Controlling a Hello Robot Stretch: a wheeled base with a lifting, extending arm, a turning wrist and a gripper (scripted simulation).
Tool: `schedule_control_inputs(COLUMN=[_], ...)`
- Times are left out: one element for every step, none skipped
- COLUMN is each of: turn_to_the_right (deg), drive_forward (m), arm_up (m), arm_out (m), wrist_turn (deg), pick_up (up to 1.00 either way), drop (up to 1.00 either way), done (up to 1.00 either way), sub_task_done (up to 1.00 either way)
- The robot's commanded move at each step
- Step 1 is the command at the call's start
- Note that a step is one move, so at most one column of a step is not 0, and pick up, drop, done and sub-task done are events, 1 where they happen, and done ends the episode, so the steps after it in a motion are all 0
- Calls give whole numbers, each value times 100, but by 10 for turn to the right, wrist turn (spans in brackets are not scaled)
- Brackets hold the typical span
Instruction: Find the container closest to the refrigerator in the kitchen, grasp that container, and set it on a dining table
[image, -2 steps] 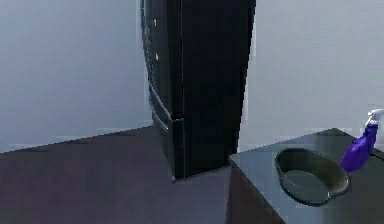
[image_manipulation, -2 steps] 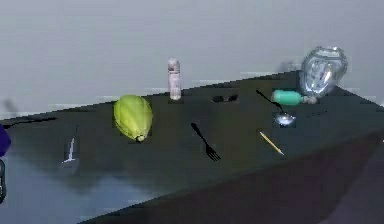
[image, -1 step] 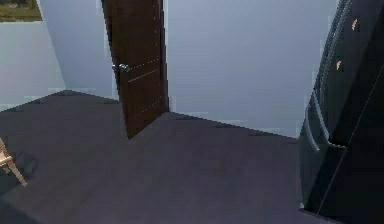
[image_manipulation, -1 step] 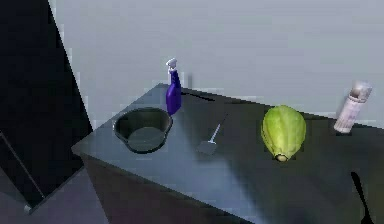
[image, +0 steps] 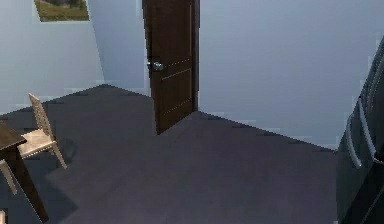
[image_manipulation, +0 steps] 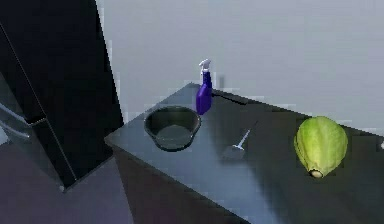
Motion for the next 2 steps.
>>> schedule_control_inputs(turn_to_the_right=[0, 0], drive_forward=[0, 0], arm_up=[50, 38], arm_out=[0, 0], wrist_turn=[0, 0], pick_up=[0, 0], drop=[0, 0], done=[0, 0], sub_task_done=[0, 0])
